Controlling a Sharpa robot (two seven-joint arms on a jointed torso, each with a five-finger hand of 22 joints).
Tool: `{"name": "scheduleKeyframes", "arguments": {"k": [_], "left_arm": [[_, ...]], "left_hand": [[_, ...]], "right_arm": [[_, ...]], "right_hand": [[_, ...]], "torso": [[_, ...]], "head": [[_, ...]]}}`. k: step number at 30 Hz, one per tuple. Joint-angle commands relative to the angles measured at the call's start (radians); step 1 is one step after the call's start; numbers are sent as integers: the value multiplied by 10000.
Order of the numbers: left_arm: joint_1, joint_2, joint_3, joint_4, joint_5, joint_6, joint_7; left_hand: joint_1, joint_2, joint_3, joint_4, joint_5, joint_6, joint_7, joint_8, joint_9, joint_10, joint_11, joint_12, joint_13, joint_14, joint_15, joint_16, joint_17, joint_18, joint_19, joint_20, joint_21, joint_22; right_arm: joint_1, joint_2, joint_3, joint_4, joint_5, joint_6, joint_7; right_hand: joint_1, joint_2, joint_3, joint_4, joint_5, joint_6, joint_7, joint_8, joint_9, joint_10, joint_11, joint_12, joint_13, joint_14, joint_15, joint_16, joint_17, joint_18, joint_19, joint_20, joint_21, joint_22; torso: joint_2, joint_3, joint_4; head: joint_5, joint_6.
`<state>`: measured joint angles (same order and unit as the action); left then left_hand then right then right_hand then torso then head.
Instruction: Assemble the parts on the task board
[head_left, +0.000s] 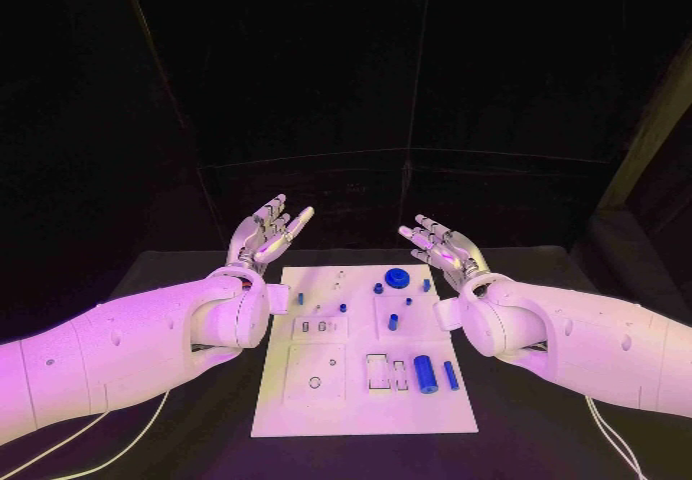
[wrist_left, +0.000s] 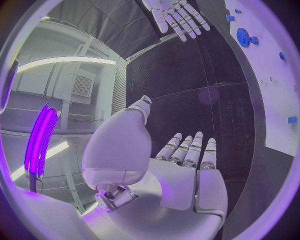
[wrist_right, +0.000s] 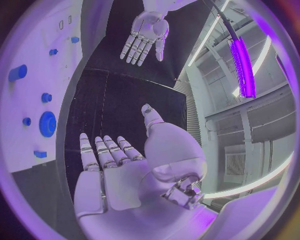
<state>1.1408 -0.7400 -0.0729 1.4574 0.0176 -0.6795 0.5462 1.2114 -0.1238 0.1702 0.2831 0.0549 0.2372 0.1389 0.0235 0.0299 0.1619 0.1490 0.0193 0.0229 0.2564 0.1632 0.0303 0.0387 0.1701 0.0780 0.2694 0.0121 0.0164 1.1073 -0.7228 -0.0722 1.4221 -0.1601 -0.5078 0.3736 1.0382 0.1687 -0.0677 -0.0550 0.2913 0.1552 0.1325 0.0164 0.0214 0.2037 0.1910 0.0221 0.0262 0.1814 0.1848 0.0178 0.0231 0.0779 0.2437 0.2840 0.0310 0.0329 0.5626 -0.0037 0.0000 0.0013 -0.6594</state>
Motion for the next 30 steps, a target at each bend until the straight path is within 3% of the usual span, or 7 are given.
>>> {"name": "scheduleKeyframes", "arguments": {"k": [1, 4, 7, 12, 18, 25, 30], "left_arm": [[20, 11, 9, 3, -5, 286, 307], [20, 11, 9, 3, -5, 286, 307], [24, -141, 10, -182, -11, 777, 148], [25, -285, 9, -125, -122, 1211, 161], [34, -476, 9, 59, -331, 1567, 229], [58, -865, 8, 638, -391, 1777, 105], [90, -1175, 9, 1144, -399, 1869, -31]], "left_hand": [[146, 33, -1, 72, 54, 126, 516, 78, 16, 60, 133, 49, 16, 79, 11, 63, 15, 108, 29, 94, 58, 13], [146, 69, -14, 61, 50, 230, 636, 93, 27, 136, 242, 58, 24, 217, 45, 89, 40, 113, 133, 102, 88, 36], [160, 110, -19, 50, 47, 377, 750, 110, 41, 296, 353, 76, 40, 503, 104, 146, 86, 95, 283, 121, 134, 66], [283, 394, 89, -118, 41, 1844, 1176, 394, 197, 1815, 792, 329, 184, 2639, 365, 702, 402, -116, 1783, 173, 637, 346], [434, 716, 105, -771, 19, 3814, 1214, 747, 306, 5482, 891, 931, 397, 5557, 412, 1343, 672, -100, 6020, 208, 1995, 900], [528, 915, -17, -1445, 19, 6022, 1060, 1069, 402, 7506, 487, 1231, 487, 7284, -82, 1658, 999, 149, 7762, -16, 2451, 936], [497, 992, -85, -1655, 17, 6423, 948, 1124, 394, 8043, 351, 1251, 537, 7810, -248, 1747, 1290, 150, 8278, -192, 2518, 905]], "right_arm": [[74, 54, -40, -130, -1013, 1441, -679], [96, 75, -66, -183, -1102, 1576, -747], [147, -83, -55, -650, -3763, 446, -804], [293, -95, -48, -939, -5690, 126, -898], [559, -95, -42, -1092, -7488, -4, -1204], [1054, -93, -38, -972, -9737, 302, -2047], [1337, -54, -36, -806, -11461, 669, -2860]], "right_hand": [[1455, 329, 129, -817, 110, 1156, 1495, 229, 132, 1801, 663, 306, 159, 2355, 536, 468, 222, 453, 2313, 85, 600, 310], [2108, 162, 172, -1281, 38, 2566, 1444, 486, 274, 4067, 608, 713, 324, 4650, 395, 919, 368, 632, 4006, 60, 1097, 494], [2517, 50, 269, -1580, -181, 4104, 1298, 791, 412, 6046, 360, 1148, 433, 6482, 131, 1281, 453, 887, 4988, 50, 1426, 568], [2930, -55, 535, -2011, -158, 6632, 1025, 1220, 542, 7271, 7, 1344, 373, 7687, -230, 1393, 433, 1083, 5840, -92, 1723, 557], [2911, -228, 1011, -2314, -348, 7579, 723, 1136, 457, 8365, -329, 1136, 354, 8922, -641, 1399, 502, 1071, 6781, -490, 2081, 579], [2781, -601, 1544, -2307, -443, 8329, 496, 1012, 468, 9567, -706, 918, 394, 10575, -1179, 1659, 856, 1063, 7971, -1096, 2874, 876], [2837, -920, 1719, -2301, -377, 8661, 371, 954, 472, 10103, -904, 846, 437, 11592, -1510, 2092, 1281, 1064, 8663, -1457, 3616, 1247]], "torso": [[5, 0, 1], [5, 0, 1], [43, 10, 44], [98, -4, 41], [261, -10, 98], [606, -44, 251], [852, -69, 336]], "head": [[-1, 0], [-1, 0], [-87, -63], [-87, -16], [-128, 62], [-203, 150], [-271, 212]]}}
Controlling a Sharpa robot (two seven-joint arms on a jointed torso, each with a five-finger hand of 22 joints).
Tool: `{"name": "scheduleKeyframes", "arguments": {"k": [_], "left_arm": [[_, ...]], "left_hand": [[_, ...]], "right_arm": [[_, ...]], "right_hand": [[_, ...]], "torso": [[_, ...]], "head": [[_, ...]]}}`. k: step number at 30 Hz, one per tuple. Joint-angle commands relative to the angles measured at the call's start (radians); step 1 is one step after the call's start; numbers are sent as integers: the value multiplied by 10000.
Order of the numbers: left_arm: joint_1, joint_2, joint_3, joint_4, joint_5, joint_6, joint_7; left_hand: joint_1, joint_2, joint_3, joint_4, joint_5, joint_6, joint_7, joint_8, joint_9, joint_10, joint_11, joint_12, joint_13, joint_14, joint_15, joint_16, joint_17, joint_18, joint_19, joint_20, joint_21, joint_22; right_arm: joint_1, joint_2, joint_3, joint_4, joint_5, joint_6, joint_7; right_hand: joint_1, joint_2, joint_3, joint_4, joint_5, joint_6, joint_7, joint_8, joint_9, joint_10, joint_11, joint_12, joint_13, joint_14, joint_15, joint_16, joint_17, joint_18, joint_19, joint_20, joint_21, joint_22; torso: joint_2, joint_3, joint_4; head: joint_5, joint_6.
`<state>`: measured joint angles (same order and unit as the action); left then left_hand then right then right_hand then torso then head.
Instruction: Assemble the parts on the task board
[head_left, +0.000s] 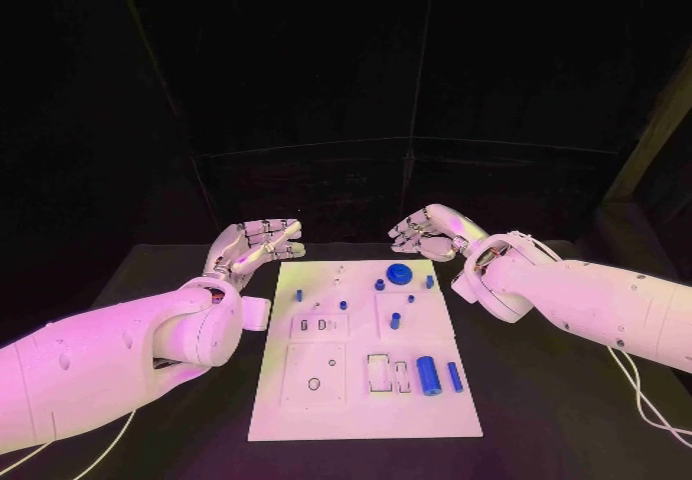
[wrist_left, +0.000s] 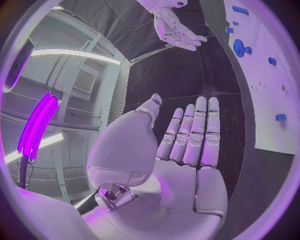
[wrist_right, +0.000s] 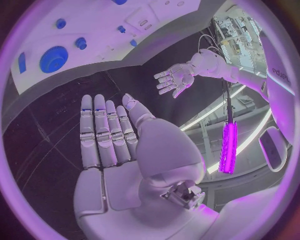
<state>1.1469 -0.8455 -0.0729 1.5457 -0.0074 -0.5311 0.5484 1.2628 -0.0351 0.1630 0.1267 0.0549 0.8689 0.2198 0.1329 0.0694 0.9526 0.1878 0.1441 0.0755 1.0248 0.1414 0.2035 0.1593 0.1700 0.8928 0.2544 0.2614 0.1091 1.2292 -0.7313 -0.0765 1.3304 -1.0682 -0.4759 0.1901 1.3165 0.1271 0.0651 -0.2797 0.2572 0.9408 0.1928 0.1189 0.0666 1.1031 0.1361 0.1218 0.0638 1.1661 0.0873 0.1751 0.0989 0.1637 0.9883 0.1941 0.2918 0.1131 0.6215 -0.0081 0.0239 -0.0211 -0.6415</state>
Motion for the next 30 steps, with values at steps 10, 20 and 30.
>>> {"name": "scheduleKeyframes", "arguments": {"k": [10, 20, 30], "left_arm": [[119, -475, 10, 1074, -151, 541, -234], [140, -489, 10, 1218, -152, 1015, -372], [141, -479, 9, 1133, -152, 1204, -459]], "left_hand": [[-110, 148, -113, -180, 12, 39, 181, -96, -36, 61, 6, -187, -33, 40, 1, -157, 186, 139, 285, -46, -20, -80], [-256, 180, -315, -208, 9, -4, 179, -185, -38, 29, 13, -304, -50, 57, -2, -237, 293, 138, 462, -58, -14, -105], [-265, 183, -333, -211, 9, -3, 177, -189, -37, 30, 12, -310, -51, 61, -3, -241, 301, 138, 476, -59, -13, -106]], "right_arm": [[323, 258, 17, 201, -5036, 1680, -2353], [342, 367, 22, 290, -6092, 2260, -2880], [344, 462, 24, 357, -6360, 2235, -3188]], "right_hand": [[-174, -890, 674, 161, 35, 1227, -529, -228, 11, 1673, -715, -140, 215, 3379, -1048, 2666, 2330, 162, 2247, -1158, 3017, 1595], [-612, -1309, 1096, 590, -162, 880, -386, -514, 1, 613, -540, -406, 329, 3548, -943, 8302, 7773, 89, 2557, -1135, 4988, 3024], [-508, -1631, 1371, 1162, -265, 488, -370, -447, 33, -113, -445, -81, 445, 3463, -853, 10624, 10177, -257, 3140, -976, 7781, 6321]], "torso": [[701, -101, 246], [916, -106, 301], [996, -104, 325]], "head": [[-274, 98], [-357, 7], [-387, -2]]}}
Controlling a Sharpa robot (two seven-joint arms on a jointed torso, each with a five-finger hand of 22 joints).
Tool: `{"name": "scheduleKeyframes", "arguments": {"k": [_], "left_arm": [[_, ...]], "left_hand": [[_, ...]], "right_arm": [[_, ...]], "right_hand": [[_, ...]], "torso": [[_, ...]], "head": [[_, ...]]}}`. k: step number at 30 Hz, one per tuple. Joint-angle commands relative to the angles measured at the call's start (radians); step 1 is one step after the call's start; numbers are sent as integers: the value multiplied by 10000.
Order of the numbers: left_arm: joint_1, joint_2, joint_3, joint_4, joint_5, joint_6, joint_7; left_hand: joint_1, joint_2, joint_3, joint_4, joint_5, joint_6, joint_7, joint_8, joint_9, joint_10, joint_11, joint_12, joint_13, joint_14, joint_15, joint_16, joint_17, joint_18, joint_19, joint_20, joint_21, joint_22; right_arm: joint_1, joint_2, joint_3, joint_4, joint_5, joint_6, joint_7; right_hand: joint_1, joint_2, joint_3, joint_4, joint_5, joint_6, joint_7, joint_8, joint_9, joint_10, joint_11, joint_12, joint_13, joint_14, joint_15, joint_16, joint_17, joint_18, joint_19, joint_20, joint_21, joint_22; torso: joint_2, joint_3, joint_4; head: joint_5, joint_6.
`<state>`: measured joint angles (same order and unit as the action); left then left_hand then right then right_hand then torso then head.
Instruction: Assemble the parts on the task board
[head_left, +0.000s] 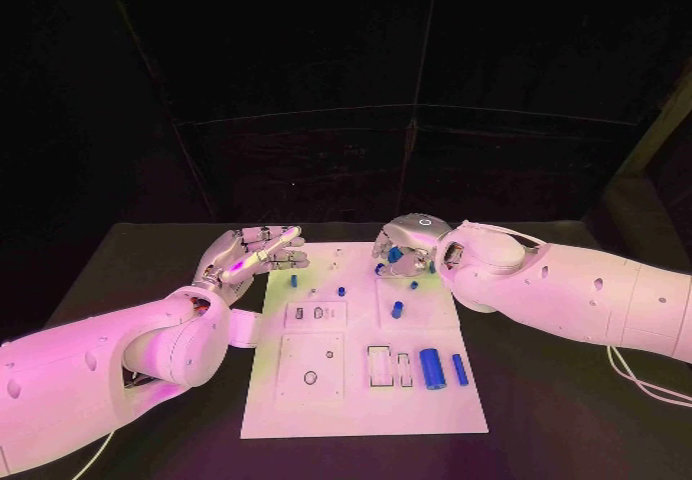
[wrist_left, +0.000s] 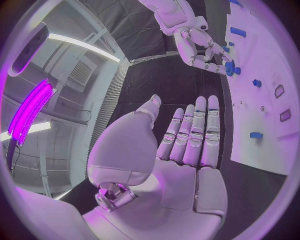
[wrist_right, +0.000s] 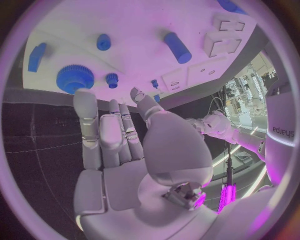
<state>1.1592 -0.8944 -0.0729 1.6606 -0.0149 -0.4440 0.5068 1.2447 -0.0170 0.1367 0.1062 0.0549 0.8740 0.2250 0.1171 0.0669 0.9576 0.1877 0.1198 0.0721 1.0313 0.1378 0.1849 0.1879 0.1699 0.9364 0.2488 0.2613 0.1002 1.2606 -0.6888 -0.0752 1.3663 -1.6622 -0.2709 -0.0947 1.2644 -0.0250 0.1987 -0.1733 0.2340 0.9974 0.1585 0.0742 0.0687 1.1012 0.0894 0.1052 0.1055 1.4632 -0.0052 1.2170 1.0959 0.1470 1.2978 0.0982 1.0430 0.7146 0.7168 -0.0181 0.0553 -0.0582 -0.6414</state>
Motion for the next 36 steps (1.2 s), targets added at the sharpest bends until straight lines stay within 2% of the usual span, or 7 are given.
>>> {"name": "scheduleKeyframes", "arguments": {"k": [1, 11, 14, 18, 24, 32, 36], "left_arm": [[18, 13, 9, -24, -77, 345, -50], [18, 52, 9, -32, -77, 464, -96], [19, 63, 9, -41, -77, 489, -104], [19, 43, 9, -47, -77, 544, -112], [19, 5, 9, -68, -77, 569, -122], [19, 3, 9, -102, -77, 584, -138], [20, 2, 9, -111, -77, 588, -143]], "left_hand": [[-84, 1, -70, -6, 9, -55, 126, -31, -13, -21, 13, -66, -17, -5, 33, -55, 14, 139, 40, -3, -12, -17], [-94, 12, -90, -9, 10, -58, 123, -39, -13, -26, 13, -78, -19, -5, 33, -63, 24, 138, 56, -5, -11, -20], [-94, 12, -90, -9, 10, -58, 123, -39, -13, -26, 13, -78, -19, -5, 33, -63, 24, 138, 56, -5, -11, -20], [-122, 44, -137, -8, 10, -73, 128, -60, -14, -47, 19, -107, -26, -15, 37, -86, 45, 133, 72, -6, -21, -30], [-141, 62, -169, -7, 10, -84, 130, -75, -15, -60, 23, -125, -29, -25, 42, -103, 58, 130, 77, -6, -31, -38], [-151, 71, -185, -7, 10, -90, 133, -82, -15, -64, 25, -133, -30, -30, 44, -111, 65, 129, 77, -5, -37, -42], [-151, 71, -185, -7, 10, -90, 133, -82, -15, -64, 25, -133, -30, -30, 44, -111, 65, 129, 77, -5, -37, -42]], "right_arm": [[30, 58, 11, -29, -418, 208, -355], [30, 319, 12, -496, -264, 477, -415], [30, 359, 12, -586, -218, 523, -424], [31, 446, 12, -736, -12, 705, -489], [31, 507, 11, -785, 107, 1049, -579], [30, 586, 10, -898, 157, 1311, -581], [30, 599, 10, -926, 190, 1345, -556]], "right_hand": [[35, -129, 64, 134, -31, -87, -23, 6, 14, -118, 19, 122, 39, 486, 73, 294, 298, -109, 47, -4, 387, 445], [165, -165, 277, 362, 61, -155, -19, 16, 13, -420, 73, 253, 63, 432, 108, 595, 559, -139, -62, 56, 800, 852], [196, -141, 338, 401, 103, -153, -23, 22, 14, -446, 72, 285, 69, 431, 112, 652, 615, -146, -66, 63, 877, 941], [353, -73, 546, 419, -14, -168, -23, 22, 12, -472, 75, 361, 74, 419, 115, 730, 674, -149, -112, 73, 992, 1041], [372, -82, 635, 463, -112, -147, -28, 37, 17, -469, 72, 413, 77, 420, 121, 797, 739, -174, -89, 80, 1134, 1230], [376, -87, 710, 513, -162, -107, -39, 59, 24, -430, 61, 475, 84, 422, 116, 842, 770, -189, -73, 83, 1243, 1364], [387, -82, 793, 557, -172, -31, -45, 96, 35, -383, 51, 529, 87, 415, 110, 864, 777, -191, -92, 81, 1296, 1413]], "torso": [[47, -2, 15], [74, 3, 60], [78, 17, 47], [98, 6, 42], [131, 11, 76], [136, 9, 53], [145, 5, 63]], "head": [[-21, -3], [-32, -57], [-3, -79], [27, -125], [29, -225], [50, -308], [51, -323]]}}
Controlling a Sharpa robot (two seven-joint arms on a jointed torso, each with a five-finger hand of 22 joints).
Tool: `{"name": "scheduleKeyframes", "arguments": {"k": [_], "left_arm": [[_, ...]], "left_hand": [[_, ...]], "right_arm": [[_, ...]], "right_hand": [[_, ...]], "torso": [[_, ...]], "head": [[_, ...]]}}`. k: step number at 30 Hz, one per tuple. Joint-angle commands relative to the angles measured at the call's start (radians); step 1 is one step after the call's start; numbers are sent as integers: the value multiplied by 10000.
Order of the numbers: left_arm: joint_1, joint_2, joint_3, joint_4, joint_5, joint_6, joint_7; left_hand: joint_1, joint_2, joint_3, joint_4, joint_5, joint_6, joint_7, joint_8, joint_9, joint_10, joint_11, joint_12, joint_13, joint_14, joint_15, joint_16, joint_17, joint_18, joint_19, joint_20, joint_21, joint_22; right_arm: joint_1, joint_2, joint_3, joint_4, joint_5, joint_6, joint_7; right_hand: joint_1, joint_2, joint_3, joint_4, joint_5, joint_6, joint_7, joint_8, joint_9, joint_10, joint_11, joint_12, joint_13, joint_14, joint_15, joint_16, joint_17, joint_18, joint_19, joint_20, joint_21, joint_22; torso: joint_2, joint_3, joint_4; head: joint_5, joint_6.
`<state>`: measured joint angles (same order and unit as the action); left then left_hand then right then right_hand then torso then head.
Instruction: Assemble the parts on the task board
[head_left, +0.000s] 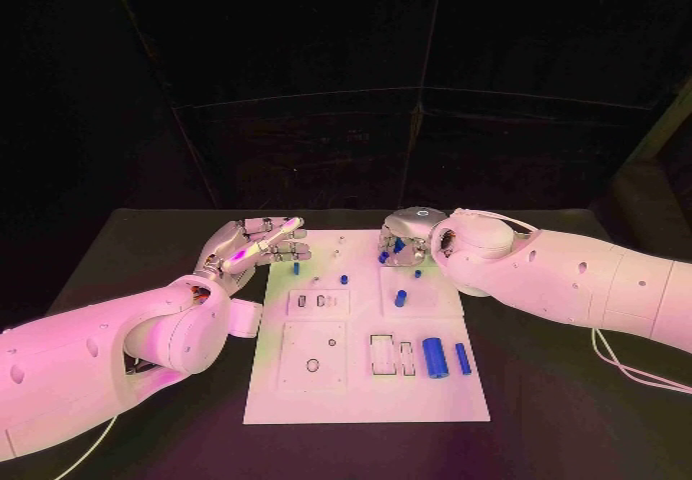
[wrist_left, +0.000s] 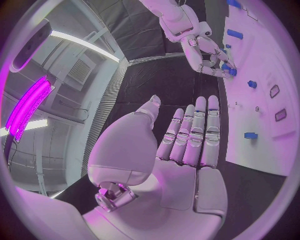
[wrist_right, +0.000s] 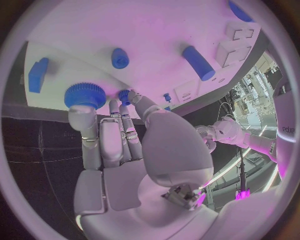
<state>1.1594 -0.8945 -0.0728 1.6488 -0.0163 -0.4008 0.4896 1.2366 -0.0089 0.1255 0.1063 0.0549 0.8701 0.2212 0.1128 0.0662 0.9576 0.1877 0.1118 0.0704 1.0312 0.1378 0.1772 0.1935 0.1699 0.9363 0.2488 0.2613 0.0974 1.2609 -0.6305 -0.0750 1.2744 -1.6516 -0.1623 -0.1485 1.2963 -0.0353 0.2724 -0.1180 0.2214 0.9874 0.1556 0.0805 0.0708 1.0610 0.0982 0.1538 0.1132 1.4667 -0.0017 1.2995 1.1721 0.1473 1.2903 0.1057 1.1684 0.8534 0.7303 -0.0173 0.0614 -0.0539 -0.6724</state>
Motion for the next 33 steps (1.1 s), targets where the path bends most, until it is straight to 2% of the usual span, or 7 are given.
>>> {"name": "scheduleKeyframes", "arguments": {"k": [1, 5, 11, 17, 22, 27, 33], "left_arm": [[19, 3, 8, 3, -62, 158, 26], [19, 15, 8, -11, -62, 164, 11], [19, 58, 8, -37, -62, 176, -20], [19, 64, 8, -65, -62, 175, -45], [19, 48, 7, -78, -61, 190, -76], [20, 26, 7, -85, -61, 189, -87], [20, 51, 8, -71, -61, 261, -65]], "left_hand": [[-70, -9, -72, -8, 10, -51, 171, -38, -9, -64, 26, -53, -13, -28, 43, -34, 9, 128, 78, -5, -36, -14], [-74, 0, -83, -9, 10, -55, 172, -44, -9, -68, 27, -59, -14, -32, 44, -40, 14, 127, 78, -5, -41, -18], [-76, 8, -88, -10, 11, -56, 173, -46, -9, -70, 28, -62, -14, -35, 45, -44, 17, 127, 78, -4, -44, -20], [-81, 33, -97, -9, 11, -57, 180, -51, -8, -72, 32, -68, -15, -42, 48, -54, 24, 125, 78, -3, -51, -26], [-88, 56, -106, -7, 11, -59, 185, -56, -7, -73, 35, -73, -15, -47, 50, -62, 31, 124, 77, -2, -58, -30], [-89, 80, -113, -8, 12, -61, 189, -61, -7, -76, 38, -79, -16, -50, 52, -69, 38, 124, 78, -1, -64, -35], [-92, 130, -125, -9, 13, -64, 197, -70, -6, -80, 43, -89, -16, -55, 57, -83, 53, 123, 79, 1, -75, -44]], "right_arm": [[27, 32, 8, -17, 103, 268, -2], [27, 103, 7, -59, 145, 310, 25], [27, 161, 6, -109, 167, 255, 29], [26, 129, 5, -104, 162, 15, -35], [26, -29, 6, 118, 133, -633, -33], [30, -150, 30, 430, 286, -1518, 41], [50, 91, 121, 306, 477, -2212, 96]], "right_hand": [[54, 16, 86, 41, -100, 105, -12, 49, 17, 41, -38, 68, 9, 379, 74, 60, 32, -197, -23, 7, 74, 58], [45, 33, 183, 135, -275, 202, -10, 90, 26, 101, -46, 128, 4, 379, 73, 113, 75, -212, -21, 9, 178, 185], [206, 225, 499, 224, -614, 365, -35, 153, 38, 366, -102, 284, 21, 395, 23, 219, 167, -253, 45, -17, 404, 490], [325, 357, 844, 306, -849, 487, -74, 201, 45, 478, -148, 345, 5, 391, -5, 261, 173, -268, 42, -47, 529, 625], [439, 416, 1133, 355, -981, 665, -91, 292, 74, 633, -193, 433, 8, 391, -37, 308, 193, -283, 50, -74, 647, 762], [541, 314, 1294, 308, -1122, 620, -62, 259, 56, 764, -209, 508, 25, 384, -53, 312, 168, -293, 54, -92, 716, 842], [573, 177, 1430, 290, -1135, 449, 20, 145, 9, 743, -155, 503, 13, 372, -20, 308, 139, -302, 35, -75, 755, 879]], "torso": [[13, -10, 5], [18, -6, 12], [25, 1, 34], [27, -5, 6], [16, -10, -2], [13, -18, -10], [55, -9, 31]], "head": [[10, -17], [13, -31], [34, -47], [93, -80], [125, -43], [136, 26], [135, 160]]}}
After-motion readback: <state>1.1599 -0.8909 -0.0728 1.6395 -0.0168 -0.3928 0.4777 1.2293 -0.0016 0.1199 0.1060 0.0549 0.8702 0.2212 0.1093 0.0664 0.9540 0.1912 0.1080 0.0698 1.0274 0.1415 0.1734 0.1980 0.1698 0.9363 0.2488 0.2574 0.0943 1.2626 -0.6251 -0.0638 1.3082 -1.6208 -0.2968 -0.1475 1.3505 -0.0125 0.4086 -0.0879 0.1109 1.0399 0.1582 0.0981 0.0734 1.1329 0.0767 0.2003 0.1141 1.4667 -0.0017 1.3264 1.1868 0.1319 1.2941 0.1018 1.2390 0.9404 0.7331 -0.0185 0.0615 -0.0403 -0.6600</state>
